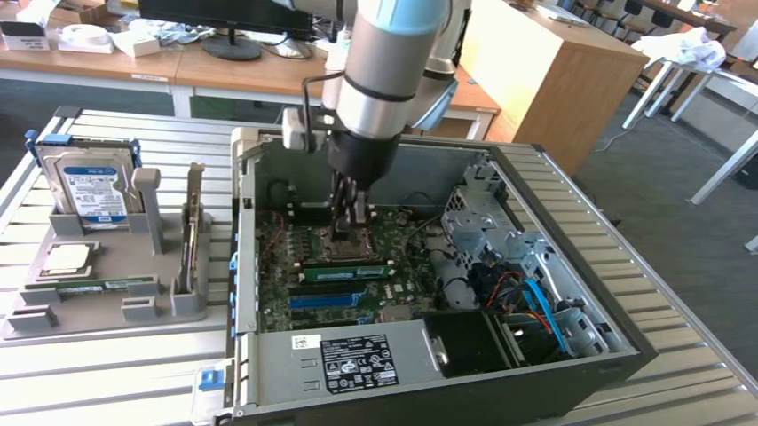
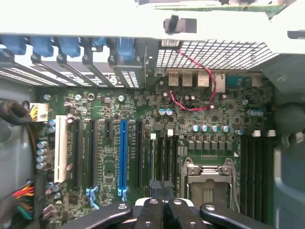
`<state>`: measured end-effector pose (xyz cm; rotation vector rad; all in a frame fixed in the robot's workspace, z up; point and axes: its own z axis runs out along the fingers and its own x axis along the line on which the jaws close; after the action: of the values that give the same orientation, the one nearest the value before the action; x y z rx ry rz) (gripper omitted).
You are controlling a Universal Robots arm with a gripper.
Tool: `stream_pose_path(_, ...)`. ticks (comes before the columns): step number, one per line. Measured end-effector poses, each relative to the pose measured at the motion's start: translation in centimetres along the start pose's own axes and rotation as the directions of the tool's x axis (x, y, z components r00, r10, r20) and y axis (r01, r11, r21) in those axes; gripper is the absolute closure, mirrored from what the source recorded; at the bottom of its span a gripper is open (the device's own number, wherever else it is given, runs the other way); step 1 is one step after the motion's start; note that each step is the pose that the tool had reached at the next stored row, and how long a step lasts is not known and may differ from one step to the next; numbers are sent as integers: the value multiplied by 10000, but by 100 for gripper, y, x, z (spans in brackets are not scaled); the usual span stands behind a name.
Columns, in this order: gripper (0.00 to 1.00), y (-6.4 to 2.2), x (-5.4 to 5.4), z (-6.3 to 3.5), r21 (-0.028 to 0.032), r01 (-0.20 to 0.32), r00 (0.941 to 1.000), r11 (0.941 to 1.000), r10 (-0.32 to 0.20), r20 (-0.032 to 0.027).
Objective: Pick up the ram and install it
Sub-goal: 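Press down the ram until it locks into place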
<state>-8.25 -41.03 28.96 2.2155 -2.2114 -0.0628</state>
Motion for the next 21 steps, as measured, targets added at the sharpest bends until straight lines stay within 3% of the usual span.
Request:
stream_pose_path(14,90,14,-8,-390,0,0,10000,10000,0,0)
stream_pose_path(21,90,19,-11,-527,0,0,10000,10000,0,1)
